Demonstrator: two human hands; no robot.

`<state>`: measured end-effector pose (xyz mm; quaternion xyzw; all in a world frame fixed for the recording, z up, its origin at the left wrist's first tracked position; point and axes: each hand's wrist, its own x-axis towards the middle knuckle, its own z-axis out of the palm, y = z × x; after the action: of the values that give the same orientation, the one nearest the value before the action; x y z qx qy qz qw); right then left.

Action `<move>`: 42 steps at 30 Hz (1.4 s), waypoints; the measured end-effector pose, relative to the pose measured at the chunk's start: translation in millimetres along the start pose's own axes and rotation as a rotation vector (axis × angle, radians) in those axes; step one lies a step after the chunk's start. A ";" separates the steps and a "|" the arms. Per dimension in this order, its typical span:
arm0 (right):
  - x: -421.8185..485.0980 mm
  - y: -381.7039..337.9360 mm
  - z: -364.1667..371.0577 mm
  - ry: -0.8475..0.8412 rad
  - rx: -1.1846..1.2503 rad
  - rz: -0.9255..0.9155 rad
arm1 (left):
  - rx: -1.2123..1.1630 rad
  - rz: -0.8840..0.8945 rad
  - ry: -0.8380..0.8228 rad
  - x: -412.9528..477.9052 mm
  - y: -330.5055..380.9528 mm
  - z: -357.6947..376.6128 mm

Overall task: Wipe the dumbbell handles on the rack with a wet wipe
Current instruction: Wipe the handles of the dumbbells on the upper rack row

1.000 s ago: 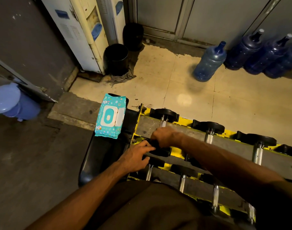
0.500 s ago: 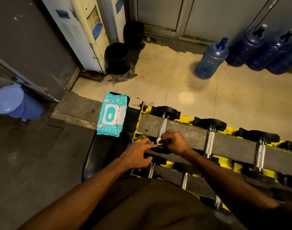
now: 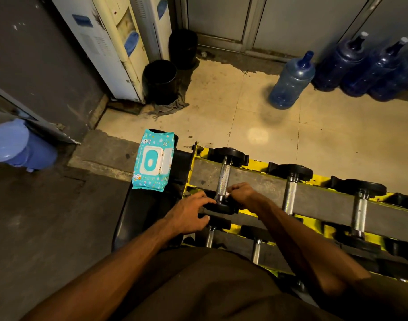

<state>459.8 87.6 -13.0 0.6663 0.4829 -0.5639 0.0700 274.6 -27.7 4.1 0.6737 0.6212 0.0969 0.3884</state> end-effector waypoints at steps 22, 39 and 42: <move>22.8 -36.7 6.6 0.441 0.992 0.001 | -0.028 0.012 -0.053 0.7 -2.3 -1.9; -10.5 -54.2 -14.7 0.411 -1.372 -0.792 | 0.021 0.062 -0.041 1.0 -3.2 -1.1; -4.6 -75.8 5.5 0.296 -1.557 -0.627 | 0.043 0.066 -0.056 2.2 -4.1 -2.3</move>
<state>401.8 121.3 23.0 0.3306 0.8992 0.0286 0.2851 270.5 -25.1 2.2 0.7044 0.5894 0.0773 0.3879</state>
